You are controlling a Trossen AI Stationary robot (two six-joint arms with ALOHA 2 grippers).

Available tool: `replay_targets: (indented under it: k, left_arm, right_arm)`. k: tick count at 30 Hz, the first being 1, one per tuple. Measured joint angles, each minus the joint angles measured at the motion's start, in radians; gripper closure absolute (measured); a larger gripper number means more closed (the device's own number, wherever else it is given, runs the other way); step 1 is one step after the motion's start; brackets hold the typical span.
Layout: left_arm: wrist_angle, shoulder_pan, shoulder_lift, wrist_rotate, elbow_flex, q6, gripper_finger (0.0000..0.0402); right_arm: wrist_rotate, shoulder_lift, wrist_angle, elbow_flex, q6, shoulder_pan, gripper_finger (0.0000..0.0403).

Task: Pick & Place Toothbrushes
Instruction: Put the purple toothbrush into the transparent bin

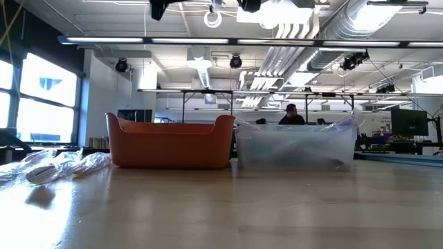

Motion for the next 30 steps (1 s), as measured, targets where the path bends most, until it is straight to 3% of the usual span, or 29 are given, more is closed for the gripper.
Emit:
replay_targets:
  k: [6,9,15,20,30]
  left_arm:
    - [-0.113,-0.045,-0.061,-0.008,0.000,0.010,0.0212]
    - [-0.175,-0.073,-0.090,-0.072,0.000,-0.029,0.0212]
    - [-0.280,-0.115,-0.113,-0.199,0.000,-0.088,0.0212]
    - [-0.328,-0.113,-0.113,-0.206,0.000,-0.109,0.0212]
    - [-0.351,-0.112,-0.113,-0.205,0.000,-0.110,0.0212]
  right_arm:
    - [0.007,-0.037,-0.096,0.001,-0.016,-0.039,0.0362]
    - [0.041,-0.076,-0.220,0.002,-0.039,-0.058,0.0362]
    - [0.200,-0.165,-0.535,0.002,-0.122,-0.063,0.0362]
    - [0.323,-0.174,-0.710,0.001,-0.140,-0.055,0.0362]
    - [0.362,-0.132,-0.672,-0.140,-0.148,-0.053,0.0362]
